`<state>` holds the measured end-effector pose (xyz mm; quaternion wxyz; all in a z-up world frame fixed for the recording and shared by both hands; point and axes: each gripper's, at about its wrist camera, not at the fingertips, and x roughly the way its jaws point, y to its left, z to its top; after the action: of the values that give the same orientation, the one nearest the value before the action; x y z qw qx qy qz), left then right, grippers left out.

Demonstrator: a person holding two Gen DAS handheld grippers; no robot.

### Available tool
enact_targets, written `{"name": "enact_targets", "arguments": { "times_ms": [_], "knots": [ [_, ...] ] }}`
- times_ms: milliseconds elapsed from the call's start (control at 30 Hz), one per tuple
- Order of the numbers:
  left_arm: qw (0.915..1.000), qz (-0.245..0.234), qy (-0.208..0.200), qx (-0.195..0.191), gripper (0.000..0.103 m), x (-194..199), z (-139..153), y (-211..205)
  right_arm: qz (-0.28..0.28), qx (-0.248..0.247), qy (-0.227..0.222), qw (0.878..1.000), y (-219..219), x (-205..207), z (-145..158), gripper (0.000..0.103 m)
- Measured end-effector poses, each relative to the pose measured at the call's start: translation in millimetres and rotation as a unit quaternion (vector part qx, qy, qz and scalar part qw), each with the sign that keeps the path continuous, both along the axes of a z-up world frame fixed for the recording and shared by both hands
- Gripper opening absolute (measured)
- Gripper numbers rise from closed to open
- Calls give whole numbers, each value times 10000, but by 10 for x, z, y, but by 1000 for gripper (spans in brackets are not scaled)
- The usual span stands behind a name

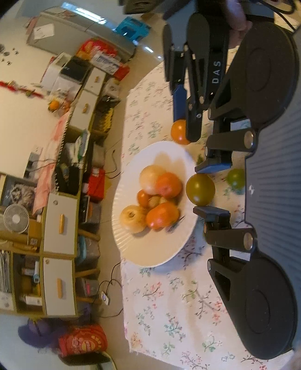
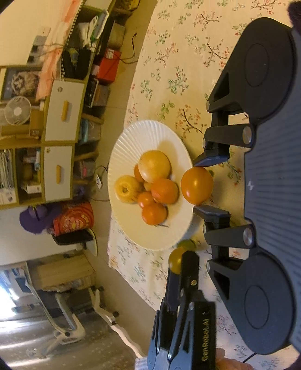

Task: Organize fruits
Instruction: 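Carry both tomatoes over the white plate and release them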

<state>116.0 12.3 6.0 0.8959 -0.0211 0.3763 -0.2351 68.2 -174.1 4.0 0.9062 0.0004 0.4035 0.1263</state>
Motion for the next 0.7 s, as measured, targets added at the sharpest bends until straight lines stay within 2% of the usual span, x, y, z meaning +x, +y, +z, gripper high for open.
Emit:
{"name": "enact_targets", "arguments": {
  "times_ms": [267, 567, 700],
  "knots": [
    [9989, 452, -91, 7, 6, 302, 40, 60, -187, 26, -62, 9998, -5, 139, -36, 33],
    [9975, 653, 22, 261, 6, 713, -68, 28, -242, -15, -71, 9997, 42, 235, -88, 33],
    [9964, 811, 137, 209, 6, 846, -130, 53, -330, -104, -40, 9994, 4, 278, -137, 33]
  ]
}}
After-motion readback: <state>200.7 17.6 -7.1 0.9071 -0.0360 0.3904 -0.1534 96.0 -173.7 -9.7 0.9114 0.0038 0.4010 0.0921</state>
